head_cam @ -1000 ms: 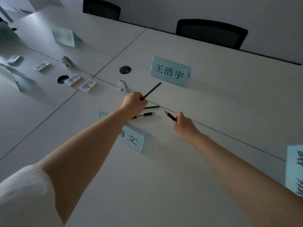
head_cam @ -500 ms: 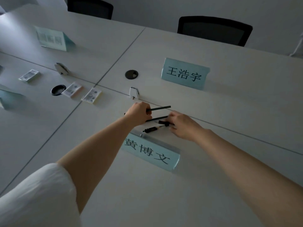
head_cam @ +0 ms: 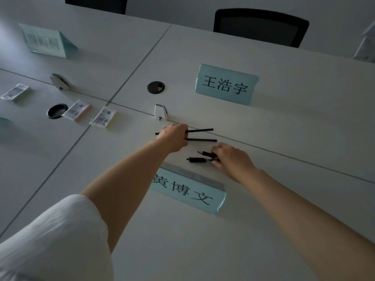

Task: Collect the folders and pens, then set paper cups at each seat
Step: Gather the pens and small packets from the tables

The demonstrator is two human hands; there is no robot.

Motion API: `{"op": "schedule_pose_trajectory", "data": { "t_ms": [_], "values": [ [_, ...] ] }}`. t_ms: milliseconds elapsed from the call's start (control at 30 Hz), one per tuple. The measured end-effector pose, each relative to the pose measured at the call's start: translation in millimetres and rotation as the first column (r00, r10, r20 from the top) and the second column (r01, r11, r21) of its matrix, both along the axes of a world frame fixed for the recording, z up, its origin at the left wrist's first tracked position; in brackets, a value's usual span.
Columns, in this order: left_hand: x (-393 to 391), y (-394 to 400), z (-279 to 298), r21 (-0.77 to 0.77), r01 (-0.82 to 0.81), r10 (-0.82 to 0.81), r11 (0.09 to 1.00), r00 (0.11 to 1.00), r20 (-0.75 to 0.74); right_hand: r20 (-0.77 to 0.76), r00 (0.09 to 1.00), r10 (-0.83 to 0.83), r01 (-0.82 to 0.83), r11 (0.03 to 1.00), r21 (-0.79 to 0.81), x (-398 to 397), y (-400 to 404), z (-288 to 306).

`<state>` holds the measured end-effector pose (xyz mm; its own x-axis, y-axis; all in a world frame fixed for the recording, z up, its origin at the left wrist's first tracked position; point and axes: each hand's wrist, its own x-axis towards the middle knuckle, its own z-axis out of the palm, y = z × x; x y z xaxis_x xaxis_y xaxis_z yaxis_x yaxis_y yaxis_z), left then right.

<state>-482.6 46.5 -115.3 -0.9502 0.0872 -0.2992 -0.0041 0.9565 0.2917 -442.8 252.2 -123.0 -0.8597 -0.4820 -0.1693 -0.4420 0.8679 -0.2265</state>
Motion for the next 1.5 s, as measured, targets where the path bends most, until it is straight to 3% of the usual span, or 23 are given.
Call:
{"op": "schedule_pose_trajectory", "data": {
  "t_ms": [167,300,500,633,867,1033,1267,1500],
  "values": [
    [17,-12,39,-0.007,-0.063,0.061,0.998,0.983,-0.175,0.036,0.975,-0.217,0.220,0.973,-0.077,11,20,33],
    [47,-24,80,0.091,-0.182,0.200,0.979,0.943,-0.266,0.054,0.958,-0.282,0.287,0.951,-0.114,32,19,77],
    [139,-24,114,0.319,-0.419,0.487,0.850,0.856,-0.175,0.336,0.879,-0.338,0.453,0.811,-0.369,90,12,125],
    [248,-10,131,0.474,-0.530,0.621,0.703,0.783,-0.046,0.468,0.842,-0.269,0.497,0.723,-0.480,166,5,148],
    [417,5,140,0.634,-0.710,0.802,0.308,0.552,0.229,0.613,0.776,-0.144,0.531,0.674,-0.513,301,-25,152],
    [517,-10,134,0.724,-0.687,0.836,-0.066,0.358,0.416,0.676,0.735,-0.047,0.498,0.713,-0.493,380,-56,148],
    [608,-65,132,0.724,-0.652,0.876,-0.227,0.188,0.444,0.711,0.703,0.000,0.399,0.828,-0.394,457,-134,134],
    [670,-181,126,0.715,-0.546,0.806,-0.437,0.114,0.580,0.711,0.703,-0.023,0.365,0.870,-0.332,504,-270,132]
  ]
}}
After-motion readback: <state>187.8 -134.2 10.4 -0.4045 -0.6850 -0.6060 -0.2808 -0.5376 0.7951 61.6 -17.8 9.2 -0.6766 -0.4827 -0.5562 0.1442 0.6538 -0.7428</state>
